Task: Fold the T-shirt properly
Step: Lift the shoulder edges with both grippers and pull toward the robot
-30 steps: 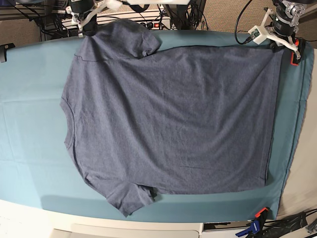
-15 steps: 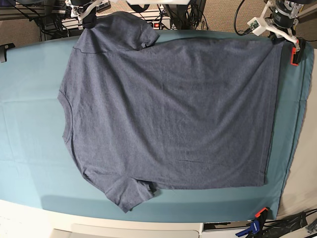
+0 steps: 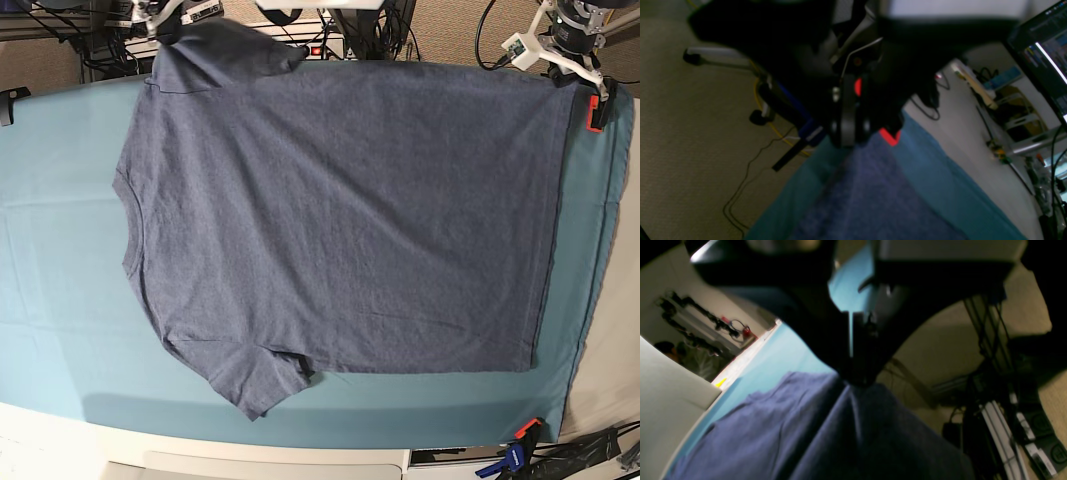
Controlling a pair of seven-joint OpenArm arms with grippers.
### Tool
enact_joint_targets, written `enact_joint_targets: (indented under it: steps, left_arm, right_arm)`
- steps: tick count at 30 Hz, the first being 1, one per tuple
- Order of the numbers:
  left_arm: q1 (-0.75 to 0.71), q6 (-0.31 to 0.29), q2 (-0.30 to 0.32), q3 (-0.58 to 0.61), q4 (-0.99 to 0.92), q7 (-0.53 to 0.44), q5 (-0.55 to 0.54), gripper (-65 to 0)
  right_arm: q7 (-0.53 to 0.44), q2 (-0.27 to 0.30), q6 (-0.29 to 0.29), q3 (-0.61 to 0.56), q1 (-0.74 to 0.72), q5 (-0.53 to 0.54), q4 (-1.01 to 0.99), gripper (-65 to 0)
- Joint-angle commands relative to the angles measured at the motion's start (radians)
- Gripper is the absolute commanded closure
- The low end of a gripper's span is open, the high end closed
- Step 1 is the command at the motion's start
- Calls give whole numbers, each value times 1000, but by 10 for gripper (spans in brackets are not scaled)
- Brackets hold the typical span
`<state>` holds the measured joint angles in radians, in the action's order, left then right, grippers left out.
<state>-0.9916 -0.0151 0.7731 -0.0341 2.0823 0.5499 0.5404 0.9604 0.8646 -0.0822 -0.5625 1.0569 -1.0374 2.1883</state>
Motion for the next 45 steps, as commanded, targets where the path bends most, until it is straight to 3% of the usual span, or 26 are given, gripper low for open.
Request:
enact_joint_targets:
  steps: [1, 6, 45]
  left_arm:
    - [-12, 19, 11, -8, 16, 4, 13, 0]
    - [-12, 19, 11, -8, 16, 5, 13, 0]
    - [-61, 19, 8, -8, 17, 26, 5, 0]
  right_arm:
    - [16, 11, 6, 22, 26, -10, 16, 0]
    - [13, 11, 6, 87, 68, -10, 16, 0]
    - [19, -40, 5, 84, 143, 0, 16, 0]
